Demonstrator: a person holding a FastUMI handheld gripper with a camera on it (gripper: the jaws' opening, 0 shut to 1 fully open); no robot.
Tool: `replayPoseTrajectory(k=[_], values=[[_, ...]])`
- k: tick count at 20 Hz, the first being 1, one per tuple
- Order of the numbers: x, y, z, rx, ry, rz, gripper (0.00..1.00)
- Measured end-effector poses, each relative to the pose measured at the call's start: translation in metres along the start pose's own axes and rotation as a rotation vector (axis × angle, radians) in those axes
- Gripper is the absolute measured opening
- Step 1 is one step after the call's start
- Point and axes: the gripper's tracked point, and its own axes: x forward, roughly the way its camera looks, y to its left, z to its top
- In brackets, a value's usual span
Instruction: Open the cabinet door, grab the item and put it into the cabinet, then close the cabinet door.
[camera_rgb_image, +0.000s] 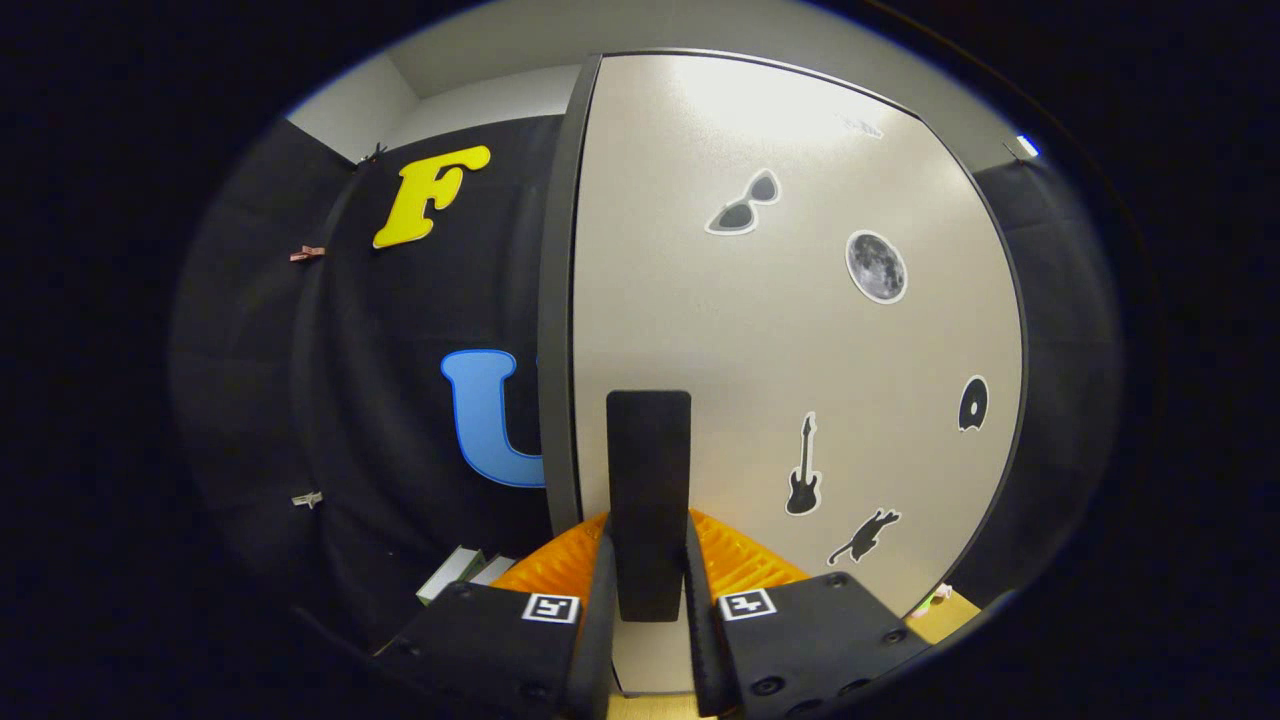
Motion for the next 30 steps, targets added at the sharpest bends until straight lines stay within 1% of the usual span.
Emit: replayPoseTrajectory(k=[1, 2, 5, 17, 22, 27, 30], values=[[-0.001, 0.0, 0.002, -0.002, -0.003, 0.002, 0.3], [0.001, 0.0, 0.0, 0.002, 0.0, 0.004, 0.19], [-0.005, 0.0, 0.0, -0.018, 0.01, 0.029, 0.19], [-0.047, -0.01, 0.002, 0.022, 0.006, 0.101, 0.19], [-0.06, -0.018, 0.001, 0.029, 0.01, 0.118, 0.19], [-0.079, -0.031, 0.003, 0.036, 0.002, 0.118, 0.19], [-0.091, -0.038, 0.004, 0.042, 0.015, 0.141, 0.19]])
